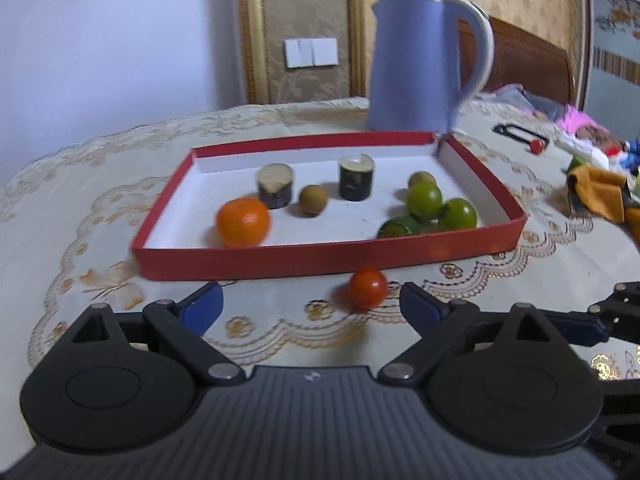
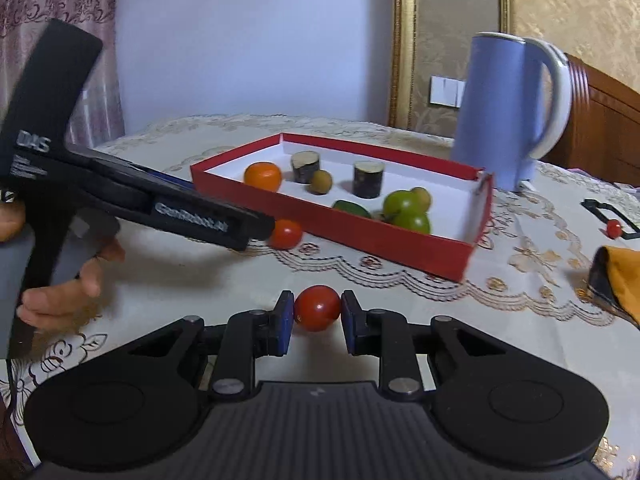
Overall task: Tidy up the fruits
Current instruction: 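Grasp a red cherry tomato with the right tool while the left tool approaches another red tomato, then grasp the red tomato with the left tool, drop it in the tray while the right tool carries its tomato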
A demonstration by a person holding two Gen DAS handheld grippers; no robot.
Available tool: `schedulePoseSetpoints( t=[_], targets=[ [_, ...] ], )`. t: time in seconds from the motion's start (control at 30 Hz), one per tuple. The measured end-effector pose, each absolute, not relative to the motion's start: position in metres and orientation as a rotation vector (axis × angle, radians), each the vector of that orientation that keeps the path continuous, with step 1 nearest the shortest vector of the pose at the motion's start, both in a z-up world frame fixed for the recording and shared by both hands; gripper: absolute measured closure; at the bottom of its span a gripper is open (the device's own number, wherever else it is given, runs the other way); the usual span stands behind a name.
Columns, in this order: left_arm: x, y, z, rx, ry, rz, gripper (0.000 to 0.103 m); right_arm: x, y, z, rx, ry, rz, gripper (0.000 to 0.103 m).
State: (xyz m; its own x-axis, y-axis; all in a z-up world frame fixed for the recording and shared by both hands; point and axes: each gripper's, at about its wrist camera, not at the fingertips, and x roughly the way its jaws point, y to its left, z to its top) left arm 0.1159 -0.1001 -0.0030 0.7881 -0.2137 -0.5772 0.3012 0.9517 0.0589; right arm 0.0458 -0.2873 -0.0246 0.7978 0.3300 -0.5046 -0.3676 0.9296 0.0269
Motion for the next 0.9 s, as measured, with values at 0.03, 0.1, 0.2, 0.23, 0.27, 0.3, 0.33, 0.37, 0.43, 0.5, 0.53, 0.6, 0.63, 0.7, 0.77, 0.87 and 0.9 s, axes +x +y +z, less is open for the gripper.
schedulePoseSetpoints(
  t=[0.03,0.1,0.2,0.23,0.27,0.3,0.33,0.37,0.43,0.5,0.53,0.6,0.63,0.7,0.77,0.87,0.9],
  targets=[
    [0.119,-0.104,-0.004,0.159,0.616,-0.288,0.009,0.045,-0.289,-0.025,-0.075,0.527,0.371,0.079],
    [0.124,-0.110,-0.007,0.170,0.631,-0.304,0.012,0.044,-0.291,-0.026,-0.070,0.525,0.365,0.079],
    [0.135,-0.115,-0.011,0.167,0.665,-0.310,0.027,0.044,-0.295,-0.026,-0.048,0.518,0.363,0.079],
    [0.138,-0.116,-0.013,0.164,0.677,-0.311,0.040,0.043,-0.295,-0.026,-0.046,0.516,0.362,0.079],
    [0.140,-0.117,-0.015,0.160,0.687,-0.320,0.043,0.043,-0.295,-0.026,-0.043,0.514,0.362,0.079],
    [0.140,-0.116,-0.015,0.145,0.685,-0.334,0.050,0.043,-0.296,-0.026,-0.039,0.514,0.361,0.079],
    [0.140,-0.115,-0.015,0.136,0.688,-0.346,0.058,0.043,-0.296,-0.027,-0.035,0.514,0.359,0.078],
    [0.139,-0.115,-0.014,0.139,0.683,-0.346,0.065,0.043,-0.297,-0.028,-0.029,0.514,0.358,0.078],
    [0.135,-0.114,-0.013,0.141,0.677,-0.362,0.080,0.043,-0.298,-0.028,-0.017,0.514,0.356,0.078],
    [0.130,-0.112,-0.012,0.140,0.674,-0.360,0.080,0.042,-0.300,-0.026,-0.009,0.508,0.349,0.078],
    [0.126,-0.109,-0.011,0.146,0.662,-0.351,0.080,0.041,-0.301,-0.025,-0.004,0.502,0.346,0.078],
    [0.119,-0.105,-0.010,0.157,0.636,-0.331,0.080,0.041,-0.303,-0.023,0.009,0.492,0.343,0.078],
    [0.116,-0.102,-0.008,0.160,0.622,-0.317,0.080,0.040,-0.304,-0.021,0.014,0.486,0.341,0.078],
    [0.112,-0.094,-0.004,0.158,0.600,-0.291,0.080,0.039,-0.303,-0.018,0.017,0.475,0.340,0.078],
    [0.111,-0.085,0.001,0.151,0.587,-0.262,0.080,0.040,-0.302,-0.015,0.023,0.464,0.344,0.078],
    [0.115,-0.074,0.010,0.147,0.564,-0.216,0.080,0.039,-0.298,-0.010,0.024,0.447,0.356,0.078],
    [0.117,-0.071,0.014,0.146,0.559,-0.210,0.080,0.039,-0.296,-0.009,0.028,0.442,0.364,0.078]
  ],
)
